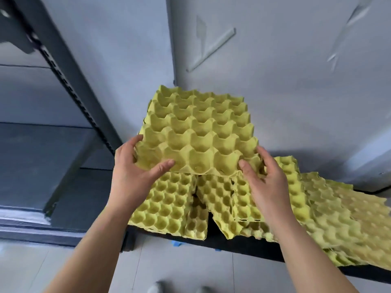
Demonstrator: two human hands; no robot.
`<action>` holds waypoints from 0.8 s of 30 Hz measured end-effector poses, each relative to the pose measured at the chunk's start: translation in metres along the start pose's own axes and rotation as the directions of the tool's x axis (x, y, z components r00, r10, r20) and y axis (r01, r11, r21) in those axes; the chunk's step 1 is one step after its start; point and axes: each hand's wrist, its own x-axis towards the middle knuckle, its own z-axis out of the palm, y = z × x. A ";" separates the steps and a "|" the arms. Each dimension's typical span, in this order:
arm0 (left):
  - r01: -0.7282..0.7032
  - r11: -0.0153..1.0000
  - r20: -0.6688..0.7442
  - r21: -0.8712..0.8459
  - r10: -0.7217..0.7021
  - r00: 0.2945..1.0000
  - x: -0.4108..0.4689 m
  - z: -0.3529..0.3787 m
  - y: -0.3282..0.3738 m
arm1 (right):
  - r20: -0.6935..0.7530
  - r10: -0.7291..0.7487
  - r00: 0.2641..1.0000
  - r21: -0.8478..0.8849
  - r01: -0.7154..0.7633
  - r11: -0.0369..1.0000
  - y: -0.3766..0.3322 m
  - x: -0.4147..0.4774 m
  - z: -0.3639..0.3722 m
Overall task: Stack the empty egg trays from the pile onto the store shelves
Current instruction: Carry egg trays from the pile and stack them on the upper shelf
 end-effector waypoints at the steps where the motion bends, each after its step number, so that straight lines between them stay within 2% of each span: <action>1: -0.022 1.000 -0.026 -0.005 0.022 0.999 -0.001 -0.015 0.009 | -0.013 -0.064 0.998 0.006 0.064 0.998 -0.016 -0.003 0.001; 8: -0.171 0.982 -0.199 -0.074 0.154 0.968 -0.003 -0.125 0.053 | -0.093 -0.311 0.946 0.077 0.318 0.945 -0.131 -0.022 0.020; 11: -0.202 0.977 -0.220 -0.066 0.183 0.958 0.008 -0.140 0.070 | -0.068 -0.303 0.950 0.100 0.309 0.946 -0.156 -0.017 0.019; 13: -0.301 0.951 -0.305 -0.068 0.267 0.914 -0.009 -0.262 0.074 | -0.132 -0.438 0.889 0.144 0.454 0.879 -0.238 -0.064 0.072; 14: -0.313 0.947 -0.299 -0.078 0.277 0.913 -0.005 -0.265 0.073 | -0.127 -0.429 0.894 0.154 0.445 0.882 -0.244 -0.066 0.070; 17: -0.370 0.928 -0.308 -0.048 0.338 0.889 -0.001 -0.281 0.082 | -0.156 -0.531 0.833 0.193 0.553 0.810 -0.264 -0.063 0.076; 24: -0.437 0.900 -0.418 0.014 0.402 0.815 0.006 -0.414 0.063 | -0.222 -0.608 0.762 0.258 0.647 0.717 -0.361 -0.115 0.152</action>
